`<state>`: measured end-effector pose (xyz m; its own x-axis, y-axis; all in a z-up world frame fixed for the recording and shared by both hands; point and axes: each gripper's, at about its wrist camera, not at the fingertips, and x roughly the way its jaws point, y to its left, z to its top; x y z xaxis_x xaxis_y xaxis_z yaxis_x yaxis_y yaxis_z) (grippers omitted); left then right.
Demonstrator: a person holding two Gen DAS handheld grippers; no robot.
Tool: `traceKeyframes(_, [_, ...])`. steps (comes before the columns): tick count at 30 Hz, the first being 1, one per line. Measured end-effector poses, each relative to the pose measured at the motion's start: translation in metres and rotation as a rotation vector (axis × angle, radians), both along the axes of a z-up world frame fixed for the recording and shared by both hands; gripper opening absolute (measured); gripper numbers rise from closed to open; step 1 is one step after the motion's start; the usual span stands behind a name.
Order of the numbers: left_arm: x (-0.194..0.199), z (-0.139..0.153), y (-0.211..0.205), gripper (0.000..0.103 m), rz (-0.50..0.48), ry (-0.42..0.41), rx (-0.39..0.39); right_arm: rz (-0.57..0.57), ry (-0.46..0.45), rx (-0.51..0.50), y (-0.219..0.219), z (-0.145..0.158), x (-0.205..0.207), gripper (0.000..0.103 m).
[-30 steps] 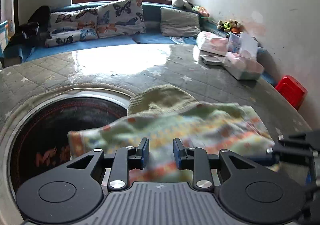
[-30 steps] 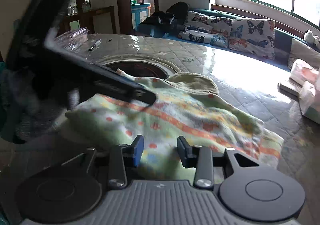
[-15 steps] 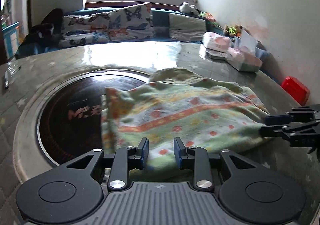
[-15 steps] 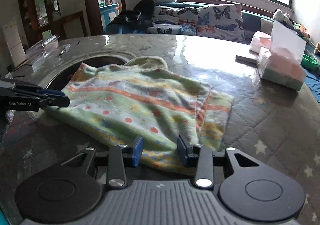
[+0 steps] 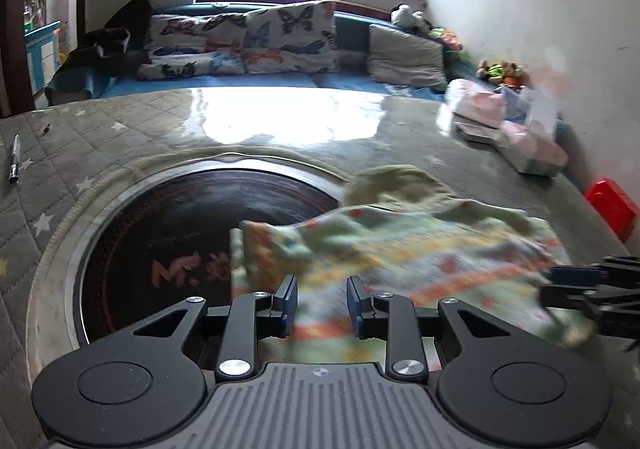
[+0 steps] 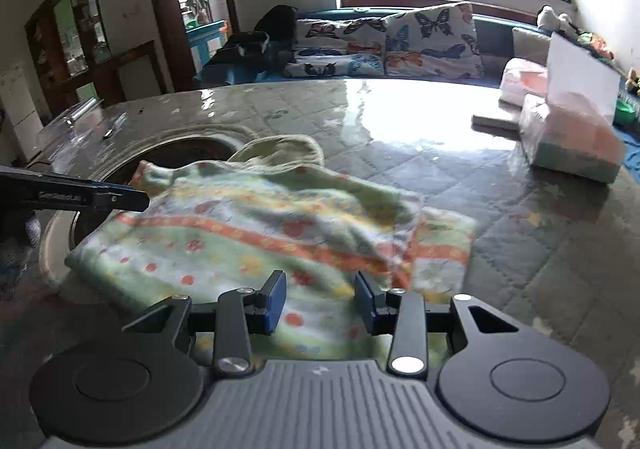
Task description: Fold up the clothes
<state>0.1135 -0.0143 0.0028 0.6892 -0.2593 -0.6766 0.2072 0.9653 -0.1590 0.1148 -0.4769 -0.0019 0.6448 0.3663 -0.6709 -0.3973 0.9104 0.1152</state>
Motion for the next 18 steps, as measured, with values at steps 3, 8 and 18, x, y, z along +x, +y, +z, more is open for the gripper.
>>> traceKeyframes(3, [0.013,-0.005,0.004,0.029,0.018,0.012,0.006,-0.004,-0.011,-0.008,0.000,0.004,0.008,0.038])
traceKeyframes(8, [0.022,-0.004,0.004,0.029,0.024,0.009,0.005,-0.010,-0.024,-0.014,0.006,0.004,0.037,0.038])
traceKeyframes(18, [0.024,-0.001,0.010,0.030,0.036,0.005,-0.003,-0.057,-0.020,-0.044,0.005,0.002,0.058,0.038])
